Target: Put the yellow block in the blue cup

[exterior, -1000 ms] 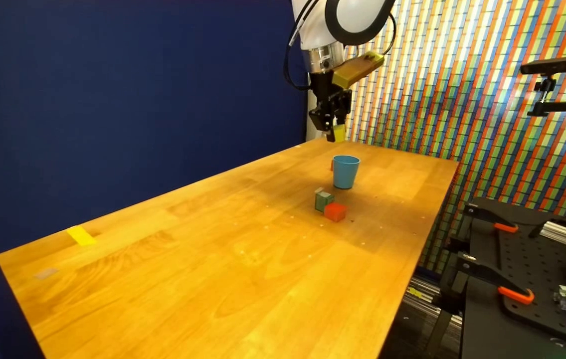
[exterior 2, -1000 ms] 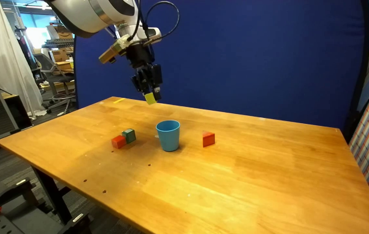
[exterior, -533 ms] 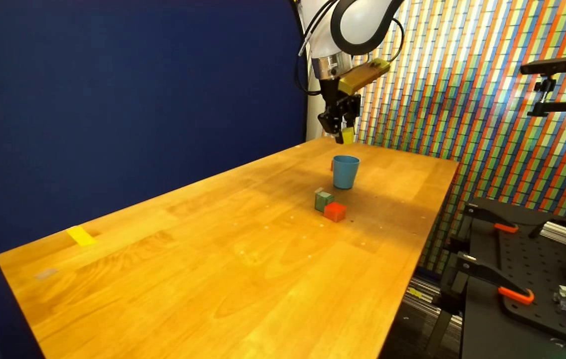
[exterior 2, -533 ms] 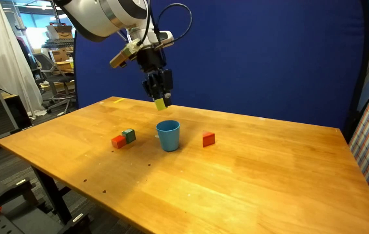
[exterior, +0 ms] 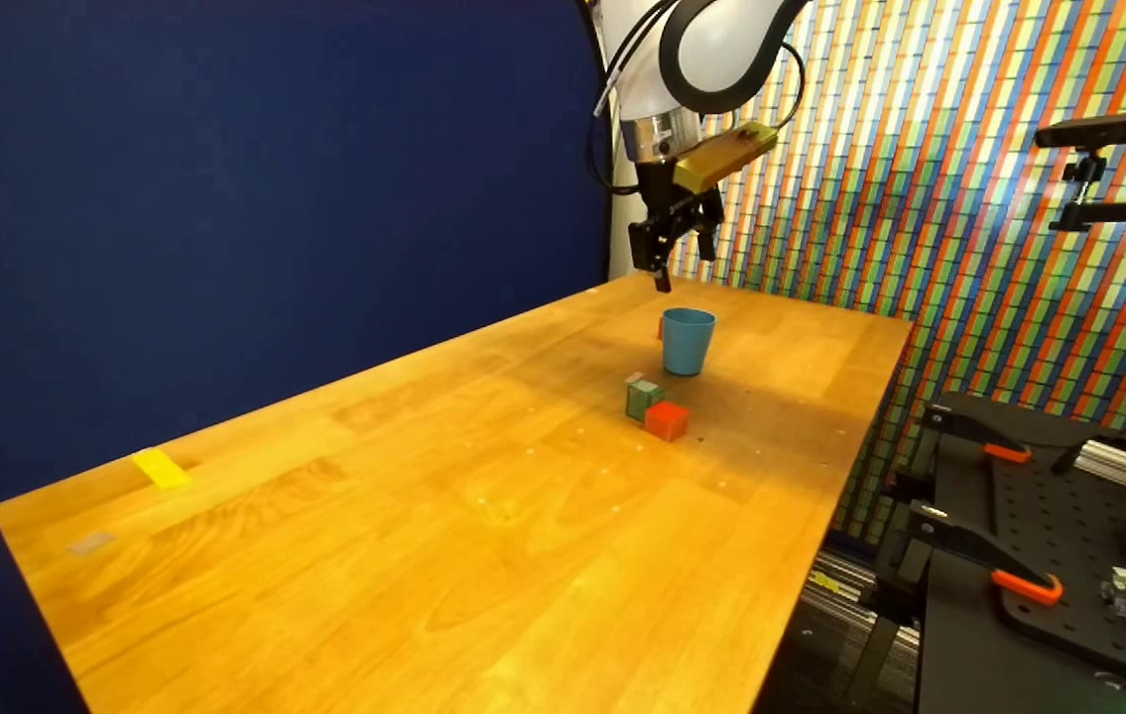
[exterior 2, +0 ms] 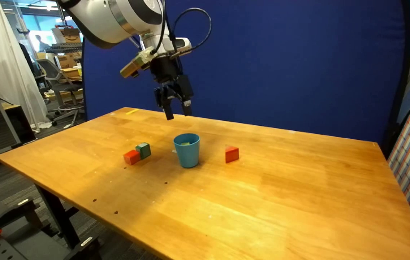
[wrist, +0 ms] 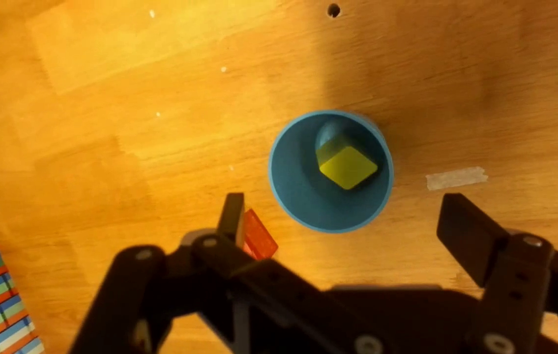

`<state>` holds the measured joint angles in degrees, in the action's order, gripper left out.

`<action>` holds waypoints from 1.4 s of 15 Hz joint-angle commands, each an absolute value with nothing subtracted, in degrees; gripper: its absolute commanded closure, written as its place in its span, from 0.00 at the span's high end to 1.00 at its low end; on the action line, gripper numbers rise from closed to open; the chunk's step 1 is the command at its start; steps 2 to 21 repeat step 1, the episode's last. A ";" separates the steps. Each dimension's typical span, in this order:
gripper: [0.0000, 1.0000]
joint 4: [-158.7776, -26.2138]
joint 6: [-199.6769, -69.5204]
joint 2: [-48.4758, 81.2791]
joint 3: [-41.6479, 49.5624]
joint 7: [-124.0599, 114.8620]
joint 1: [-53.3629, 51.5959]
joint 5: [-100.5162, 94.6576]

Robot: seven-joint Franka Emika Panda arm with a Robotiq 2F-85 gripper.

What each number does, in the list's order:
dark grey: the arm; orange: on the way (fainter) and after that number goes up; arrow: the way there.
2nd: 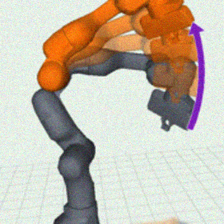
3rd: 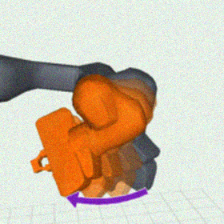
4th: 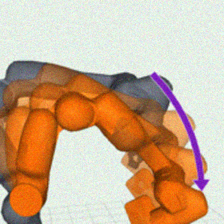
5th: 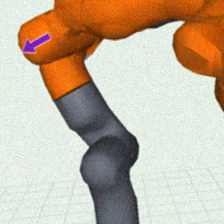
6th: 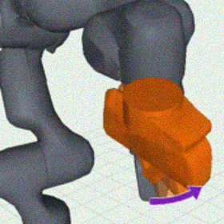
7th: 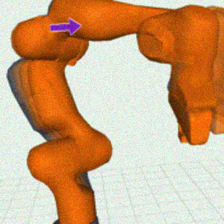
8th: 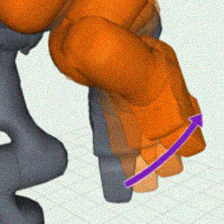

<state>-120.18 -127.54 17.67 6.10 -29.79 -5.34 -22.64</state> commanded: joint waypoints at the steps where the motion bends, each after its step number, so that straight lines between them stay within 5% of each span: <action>1: 1.00 -120.09 -127.44 17.80 6.08 -29.73 -5.31 -22.61; 21: 1.00 -120.09 -127.44 17.80 6.08 -29.73 -5.31 -22.61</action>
